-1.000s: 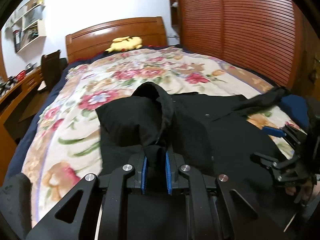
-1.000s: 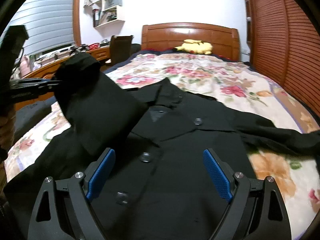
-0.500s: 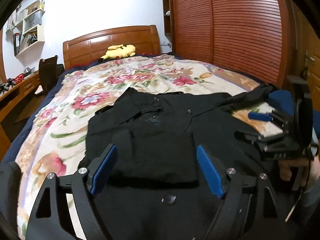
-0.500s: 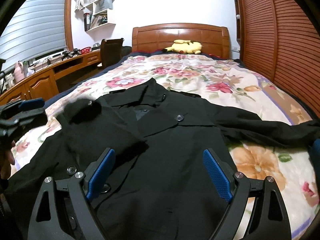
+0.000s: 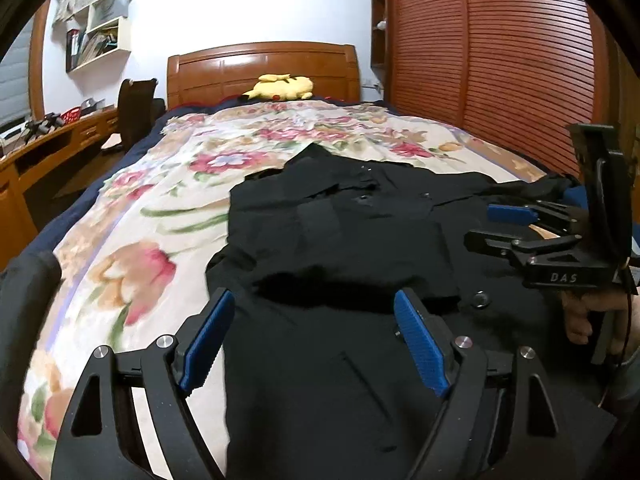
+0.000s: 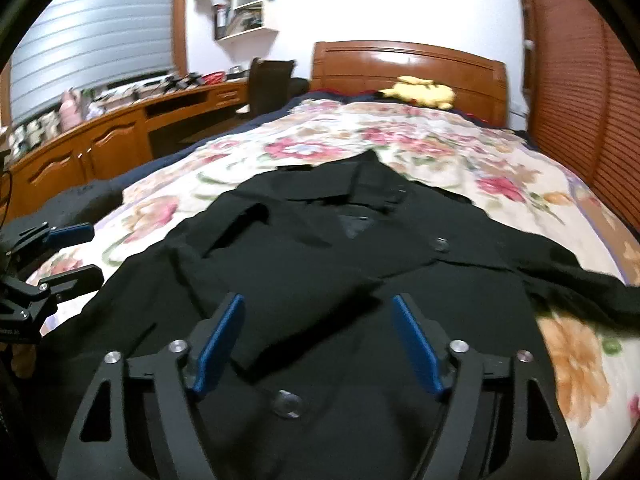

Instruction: Fold large clothes

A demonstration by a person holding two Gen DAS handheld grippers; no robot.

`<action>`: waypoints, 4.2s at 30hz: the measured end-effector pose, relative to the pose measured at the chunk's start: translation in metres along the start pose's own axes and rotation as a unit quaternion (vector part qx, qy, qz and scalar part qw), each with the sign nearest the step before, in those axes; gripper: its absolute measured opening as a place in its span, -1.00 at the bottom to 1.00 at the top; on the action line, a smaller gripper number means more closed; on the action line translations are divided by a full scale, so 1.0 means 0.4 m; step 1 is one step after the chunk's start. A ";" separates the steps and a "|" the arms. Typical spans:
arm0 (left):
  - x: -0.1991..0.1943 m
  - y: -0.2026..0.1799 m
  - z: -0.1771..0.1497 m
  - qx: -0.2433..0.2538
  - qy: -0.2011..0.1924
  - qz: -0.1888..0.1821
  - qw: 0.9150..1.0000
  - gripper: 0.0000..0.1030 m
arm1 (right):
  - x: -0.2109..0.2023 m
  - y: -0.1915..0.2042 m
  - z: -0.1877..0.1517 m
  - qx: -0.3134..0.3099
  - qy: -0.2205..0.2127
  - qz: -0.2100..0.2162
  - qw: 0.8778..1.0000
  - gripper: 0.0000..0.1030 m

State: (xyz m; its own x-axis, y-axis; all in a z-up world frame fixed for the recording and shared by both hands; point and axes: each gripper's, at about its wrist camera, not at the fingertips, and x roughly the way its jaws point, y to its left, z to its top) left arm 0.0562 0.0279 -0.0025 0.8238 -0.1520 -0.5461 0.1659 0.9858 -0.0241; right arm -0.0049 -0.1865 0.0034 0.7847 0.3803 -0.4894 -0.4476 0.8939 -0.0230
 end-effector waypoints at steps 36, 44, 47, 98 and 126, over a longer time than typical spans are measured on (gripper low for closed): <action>0.014 0.013 -0.044 0.002 0.008 0.011 1.000 0.60 | 0.055 -0.037 -0.006 -0.013 0.005 -0.029 0.999 -0.91; 0.015 0.016 -0.041 0.001 0.007 0.009 1.000 0.60 | 0.059 -0.025 -0.038 -0.005 0.046 -0.019 0.999 -0.91; 0.011 0.023 -0.037 -0.004 0.003 0.006 1.000 0.60 | 0.043 -0.032 -0.036 0.004 0.043 -0.014 0.999 -0.78; -0.060 0.013 -0.018 -0.007 -0.026 -0.053 0.998 0.60 | -0.110 -0.188 -0.136 0.079 0.064 -0.105 0.989 -0.05; -0.055 -0.048 -0.016 0.010 -0.041 -0.075 0.996 1.00 | 0.006 -0.147 -0.031 0.030 0.069 -0.129 0.989 -0.07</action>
State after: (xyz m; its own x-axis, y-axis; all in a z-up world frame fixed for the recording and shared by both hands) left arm 0.0312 0.0128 0.0046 0.8308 -0.3028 -0.4669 0.2994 0.9504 -0.0836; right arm 0.0181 -0.2409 -0.0071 0.8020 0.1054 -0.5879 -0.2100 0.9712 -0.1123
